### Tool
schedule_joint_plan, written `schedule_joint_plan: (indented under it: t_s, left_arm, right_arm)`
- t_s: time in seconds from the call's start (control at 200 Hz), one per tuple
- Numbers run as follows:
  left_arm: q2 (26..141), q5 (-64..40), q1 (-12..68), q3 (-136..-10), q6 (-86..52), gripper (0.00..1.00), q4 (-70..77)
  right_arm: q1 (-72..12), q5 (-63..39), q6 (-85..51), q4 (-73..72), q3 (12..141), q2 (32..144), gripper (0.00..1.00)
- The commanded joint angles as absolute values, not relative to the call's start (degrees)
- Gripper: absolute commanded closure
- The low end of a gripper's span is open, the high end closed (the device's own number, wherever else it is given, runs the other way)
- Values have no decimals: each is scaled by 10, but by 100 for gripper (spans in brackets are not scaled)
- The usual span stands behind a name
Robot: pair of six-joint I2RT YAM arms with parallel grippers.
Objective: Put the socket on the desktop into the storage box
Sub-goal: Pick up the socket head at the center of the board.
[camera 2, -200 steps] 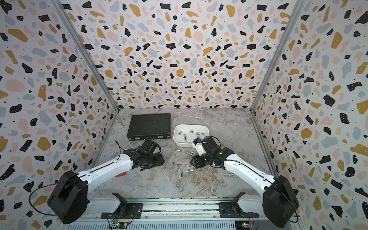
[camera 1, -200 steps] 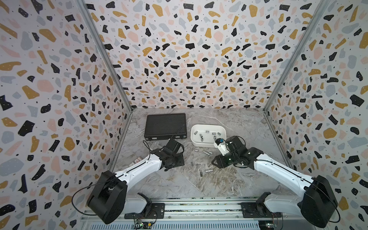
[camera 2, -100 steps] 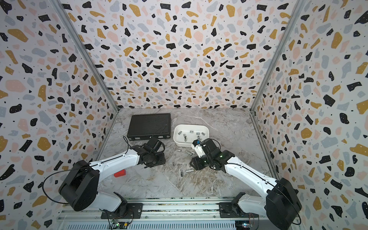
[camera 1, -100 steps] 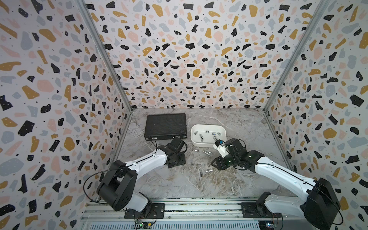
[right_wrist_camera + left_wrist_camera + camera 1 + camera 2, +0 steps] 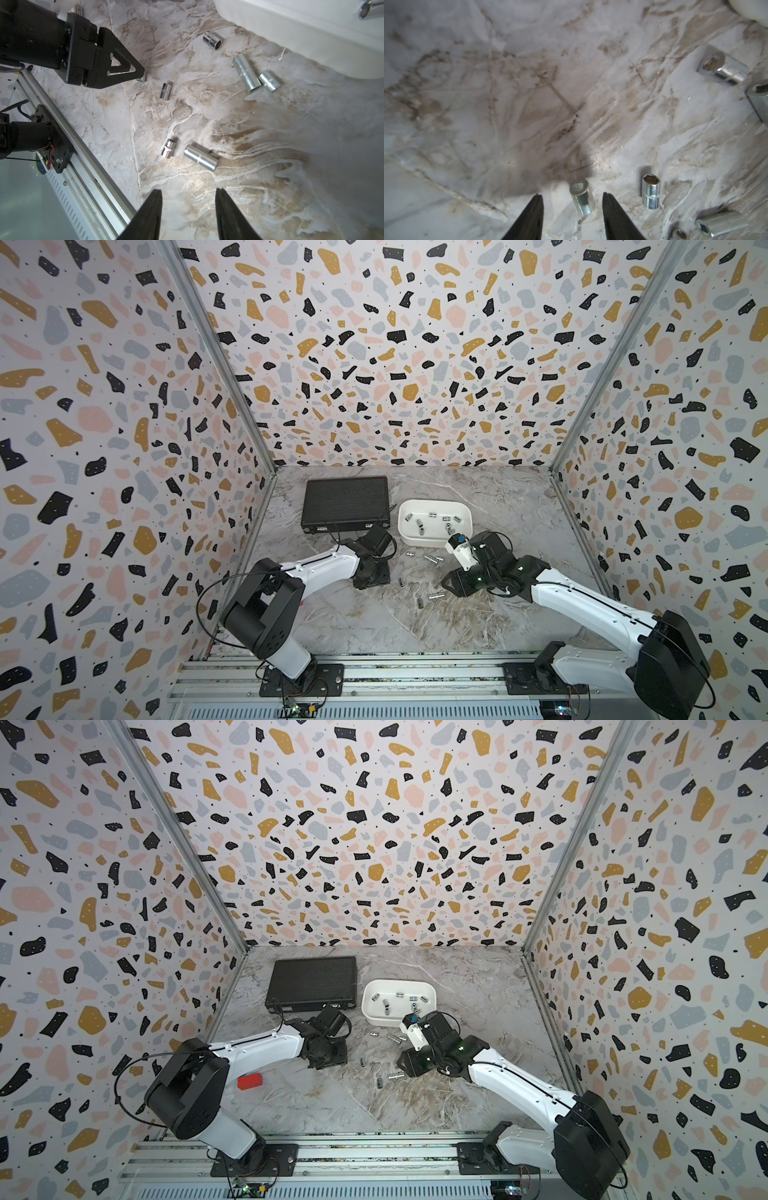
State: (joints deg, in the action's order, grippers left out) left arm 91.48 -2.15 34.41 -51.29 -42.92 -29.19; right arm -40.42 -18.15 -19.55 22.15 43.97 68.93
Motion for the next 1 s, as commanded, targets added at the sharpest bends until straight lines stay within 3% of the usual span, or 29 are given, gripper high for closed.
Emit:
schedule_joint_plan:
  t_s: [0.0, 0.501, 0.801, 0.996]
  left_arm:
    - [925, -8, 350, -536, -434, 51, -300]
    - [971, 29, 372, -563, -433, 63, -347]
    - [972, 30, 379, -555, -435, 97, -334]
    - [958, 27, 379, -557, -431, 100, -329]
  right_arm:
    - [-407, -172, -200, 214, 438, 682, 53]
    - [-407, -170, -199, 208, 439, 691, 53]
    - [-407, -170, -198, 207, 439, 695, 53]
    - [-407, -171, -202, 207, 439, 695, 53]
